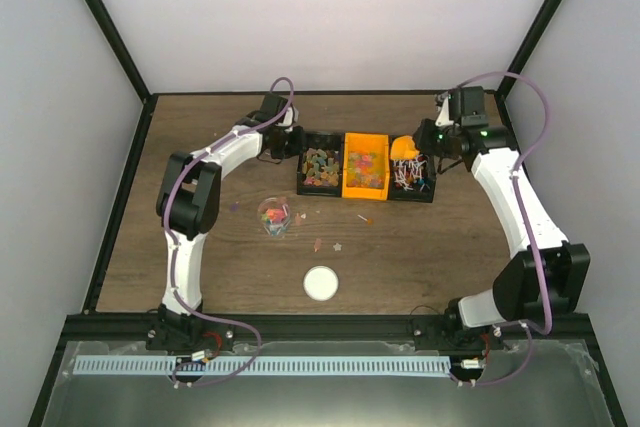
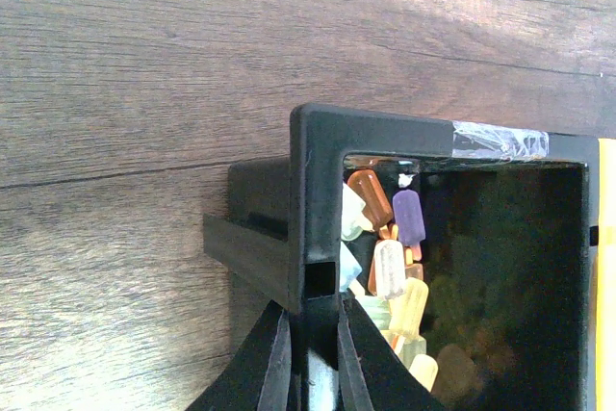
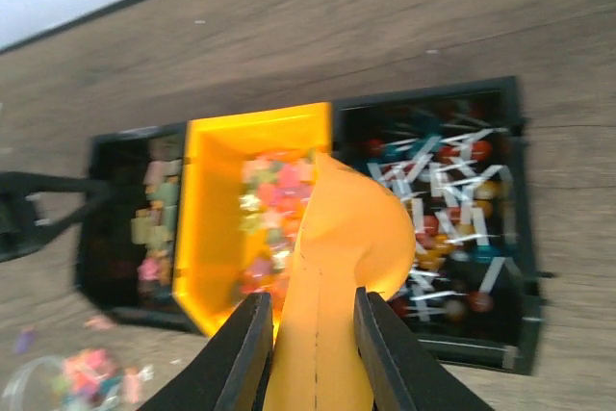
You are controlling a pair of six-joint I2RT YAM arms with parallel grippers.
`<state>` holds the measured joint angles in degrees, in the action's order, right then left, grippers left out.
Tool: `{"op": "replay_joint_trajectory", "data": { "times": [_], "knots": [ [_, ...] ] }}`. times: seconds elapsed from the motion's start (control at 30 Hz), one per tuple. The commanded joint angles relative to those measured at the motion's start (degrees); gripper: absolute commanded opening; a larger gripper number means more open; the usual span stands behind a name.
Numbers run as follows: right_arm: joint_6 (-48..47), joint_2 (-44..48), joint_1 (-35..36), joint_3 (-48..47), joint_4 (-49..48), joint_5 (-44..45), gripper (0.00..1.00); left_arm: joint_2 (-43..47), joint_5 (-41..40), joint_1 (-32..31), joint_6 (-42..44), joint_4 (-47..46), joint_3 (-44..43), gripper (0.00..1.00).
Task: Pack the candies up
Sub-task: Scoop the fake candies from the storage box.
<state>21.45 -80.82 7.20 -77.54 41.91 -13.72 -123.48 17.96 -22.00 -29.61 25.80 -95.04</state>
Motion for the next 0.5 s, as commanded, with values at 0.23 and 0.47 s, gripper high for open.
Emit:
{"op": "replay_joint_trajectory", "data": {
  "times": [0.23, 0.47],
  "knots": [
    [-9.1, -0.93, 0.18, -0.18, 0.35, 22.95, 0.01, -0.75, 2.08, 0.2, -1.95, -0.58, 1.49, 0.09],
    [-15.84, -1.64, 3.98, 8.21, -8.58, 28.51, 0.01, -1.22, 2.34, 0.42, -1.56, -0.41, 1.03, 0.09]
  ]
}}
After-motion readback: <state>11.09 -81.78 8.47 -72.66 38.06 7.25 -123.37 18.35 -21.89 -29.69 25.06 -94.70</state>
